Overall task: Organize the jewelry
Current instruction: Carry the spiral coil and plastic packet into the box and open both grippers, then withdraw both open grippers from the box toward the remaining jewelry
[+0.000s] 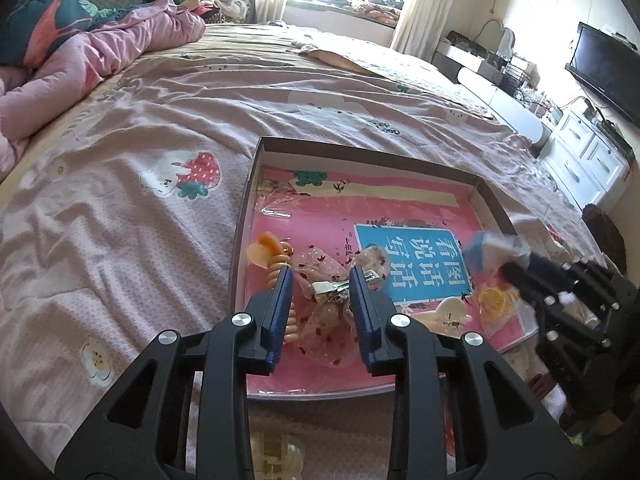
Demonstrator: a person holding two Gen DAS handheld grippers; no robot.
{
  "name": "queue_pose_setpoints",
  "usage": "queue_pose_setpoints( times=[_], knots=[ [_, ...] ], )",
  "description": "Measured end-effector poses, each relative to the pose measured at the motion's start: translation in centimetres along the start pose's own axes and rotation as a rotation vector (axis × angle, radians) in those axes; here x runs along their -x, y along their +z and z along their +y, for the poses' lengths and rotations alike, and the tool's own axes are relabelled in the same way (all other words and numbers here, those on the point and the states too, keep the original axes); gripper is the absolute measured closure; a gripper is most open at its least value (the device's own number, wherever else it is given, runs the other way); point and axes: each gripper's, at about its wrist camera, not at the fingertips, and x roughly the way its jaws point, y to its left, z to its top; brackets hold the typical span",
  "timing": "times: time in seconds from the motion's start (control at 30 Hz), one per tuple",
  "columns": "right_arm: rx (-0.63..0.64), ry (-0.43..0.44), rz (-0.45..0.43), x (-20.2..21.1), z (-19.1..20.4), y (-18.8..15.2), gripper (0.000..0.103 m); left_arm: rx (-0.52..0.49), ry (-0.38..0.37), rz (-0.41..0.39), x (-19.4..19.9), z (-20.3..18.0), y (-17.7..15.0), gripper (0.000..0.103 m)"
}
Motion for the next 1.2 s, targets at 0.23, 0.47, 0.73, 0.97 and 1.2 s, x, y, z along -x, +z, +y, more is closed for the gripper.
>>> queue_pose_setpoints(
  times=[0.23,0.47,0.73,0.97,1.2],
  knots=[
    [-0.045,0.046,0.02,-0.3,0.0,-0.6,0.082,0.007,-0.008,-0.005,0.5,0.0,-0.1,0.079],
    [-0.095,0.083,0.023,0.3,-0.3,-0.9,0.067,0.003,-0.011,-0.002,1.0,-0.3,-0.4,0.075],
    [-0.125,0.09,0.017,1.6,-0.9,-1.3,0.056,0.003,-0.009,-0.005,1.8,-0.4,-1.0,0.074],
    [-0.145,0.085,0.012,2.6,-1.3,-1.7,0.05,-0.002,-0.011,-0.018,3.0,-0.7,-1.6,0.066],
    [-0.165,0.073,-0.027,5.0,-1.7,-1.8,0.035,-0.014,-0.014,-0.041,4.7,-1.4,-2.0,0.066]
  ],
)
